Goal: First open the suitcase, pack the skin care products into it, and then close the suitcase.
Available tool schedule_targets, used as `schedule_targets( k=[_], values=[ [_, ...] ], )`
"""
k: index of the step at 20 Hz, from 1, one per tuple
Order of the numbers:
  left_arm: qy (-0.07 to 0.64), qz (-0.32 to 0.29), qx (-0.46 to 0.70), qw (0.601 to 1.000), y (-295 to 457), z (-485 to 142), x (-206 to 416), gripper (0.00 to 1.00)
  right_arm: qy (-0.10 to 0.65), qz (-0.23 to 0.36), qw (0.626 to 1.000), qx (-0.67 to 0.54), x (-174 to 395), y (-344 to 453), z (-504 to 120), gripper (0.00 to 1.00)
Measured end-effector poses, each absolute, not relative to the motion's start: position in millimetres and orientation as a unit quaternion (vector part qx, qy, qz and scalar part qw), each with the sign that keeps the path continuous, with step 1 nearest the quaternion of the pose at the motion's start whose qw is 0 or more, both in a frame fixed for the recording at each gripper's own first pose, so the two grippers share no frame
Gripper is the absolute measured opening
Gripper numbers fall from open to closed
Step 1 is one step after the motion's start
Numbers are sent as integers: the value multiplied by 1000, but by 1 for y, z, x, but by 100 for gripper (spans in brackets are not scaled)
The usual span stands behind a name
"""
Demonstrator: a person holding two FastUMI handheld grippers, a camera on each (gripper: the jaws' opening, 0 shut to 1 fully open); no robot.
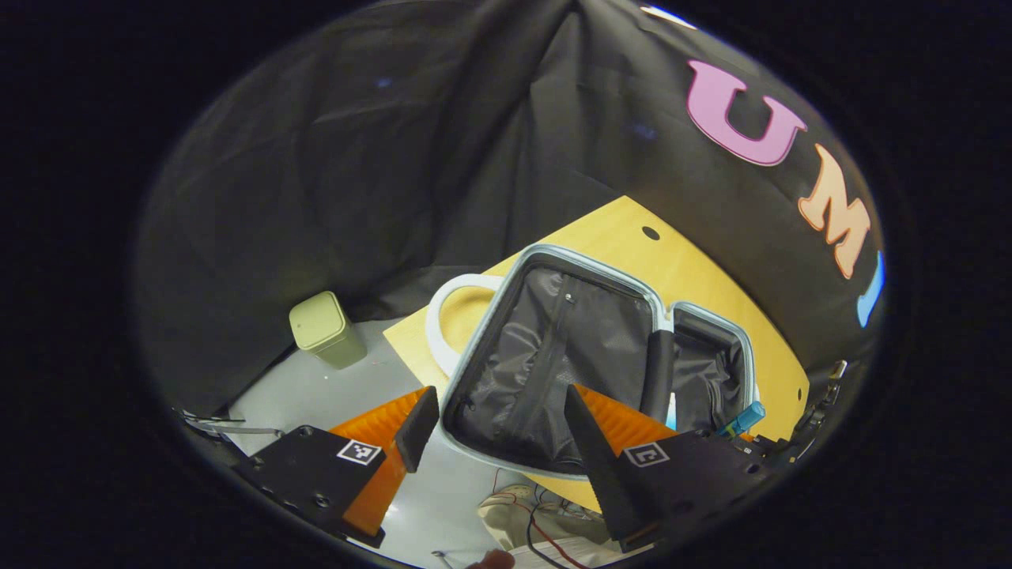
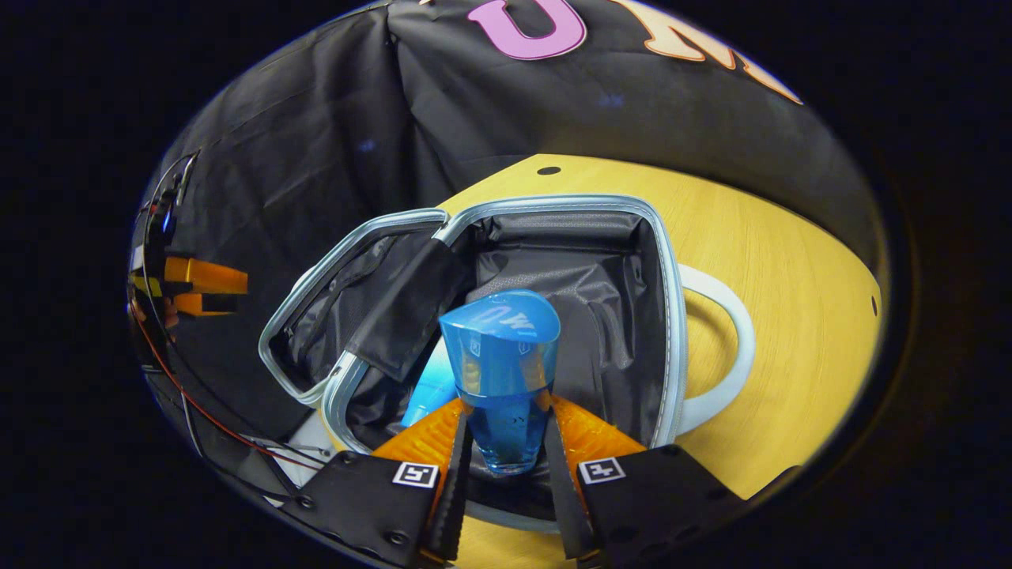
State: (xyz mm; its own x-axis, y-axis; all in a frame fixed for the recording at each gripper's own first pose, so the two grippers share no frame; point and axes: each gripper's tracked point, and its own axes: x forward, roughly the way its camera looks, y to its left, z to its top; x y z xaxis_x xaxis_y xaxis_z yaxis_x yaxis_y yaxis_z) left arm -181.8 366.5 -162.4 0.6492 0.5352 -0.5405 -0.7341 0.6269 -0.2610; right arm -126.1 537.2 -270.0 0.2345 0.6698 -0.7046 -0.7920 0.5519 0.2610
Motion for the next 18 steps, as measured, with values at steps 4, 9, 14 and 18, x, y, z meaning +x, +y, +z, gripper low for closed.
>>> schedule_targets(
  k=[4, 9, 14, 18],
  values=[
    [194, 378, -267, 865, 393, -168, -198, 95, 390, 475, 787, -64, -129, 543, -260, 57],
    [167, 396, -298, 852, 429, -175, -198, 95, 350, 476, 804, -61, -126, 533, -231, 99],
    [161, 383, -331, 847, 454, -197, -182, 95, 326, 460, 825, -22, -117, 511, -191, 94],
    [161, 373, -353, 843, 464, -216, -172, 92, 294, 433, 852, -1, -109, 476, -159, 98]
  ],
)
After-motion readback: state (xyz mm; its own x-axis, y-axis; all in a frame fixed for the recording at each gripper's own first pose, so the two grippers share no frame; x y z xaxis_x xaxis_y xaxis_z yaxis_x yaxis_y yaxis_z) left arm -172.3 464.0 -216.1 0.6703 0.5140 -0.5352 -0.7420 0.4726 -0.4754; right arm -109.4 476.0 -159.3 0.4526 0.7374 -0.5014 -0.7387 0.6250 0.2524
